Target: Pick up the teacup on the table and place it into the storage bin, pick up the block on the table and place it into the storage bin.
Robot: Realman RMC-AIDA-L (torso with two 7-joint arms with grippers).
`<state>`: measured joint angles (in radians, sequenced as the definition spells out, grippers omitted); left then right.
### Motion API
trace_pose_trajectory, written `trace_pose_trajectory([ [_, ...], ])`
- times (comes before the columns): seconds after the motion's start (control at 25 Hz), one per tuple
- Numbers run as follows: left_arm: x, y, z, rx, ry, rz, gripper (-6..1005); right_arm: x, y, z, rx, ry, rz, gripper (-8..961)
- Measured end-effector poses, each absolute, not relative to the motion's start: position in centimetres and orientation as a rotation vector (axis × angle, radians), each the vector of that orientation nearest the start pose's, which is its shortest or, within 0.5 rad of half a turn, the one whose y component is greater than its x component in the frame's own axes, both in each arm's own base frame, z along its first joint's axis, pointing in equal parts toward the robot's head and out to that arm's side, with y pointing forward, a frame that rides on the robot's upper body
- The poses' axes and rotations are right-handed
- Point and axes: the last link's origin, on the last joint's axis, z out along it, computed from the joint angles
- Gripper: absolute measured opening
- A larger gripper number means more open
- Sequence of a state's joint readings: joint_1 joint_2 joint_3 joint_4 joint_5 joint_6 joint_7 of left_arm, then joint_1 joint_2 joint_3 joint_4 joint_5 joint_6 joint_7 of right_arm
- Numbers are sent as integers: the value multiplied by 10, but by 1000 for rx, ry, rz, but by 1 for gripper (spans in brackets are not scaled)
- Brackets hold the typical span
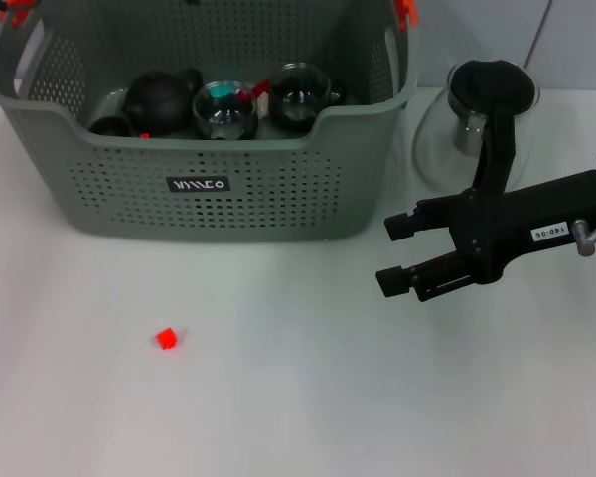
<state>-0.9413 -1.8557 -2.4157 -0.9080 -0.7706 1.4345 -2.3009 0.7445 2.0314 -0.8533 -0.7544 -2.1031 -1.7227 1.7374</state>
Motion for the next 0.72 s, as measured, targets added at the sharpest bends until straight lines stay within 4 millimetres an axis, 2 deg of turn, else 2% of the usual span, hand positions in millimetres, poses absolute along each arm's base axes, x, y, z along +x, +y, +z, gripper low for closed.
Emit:
trace_pose_trajectory([
  [0.28, -157, 466, 130, -2404, -970, -274, 582, 184, 358, 7, -3094, 639, 470, 945],
  [0.44, -151, 455, 132, -2439, -917, -246, 603, 184, 359, 6, -3091, 639, 471, 944],
  [0.64, -139, 429, 139, -2503, -821, -215, 803, 182, 359, 4, -3090, 635, 484, 944],
  [0.72, -137, 414, 137, -2573, -819, -180, 843, 181, 358, 3, -3091, 634, 497, 945],
])
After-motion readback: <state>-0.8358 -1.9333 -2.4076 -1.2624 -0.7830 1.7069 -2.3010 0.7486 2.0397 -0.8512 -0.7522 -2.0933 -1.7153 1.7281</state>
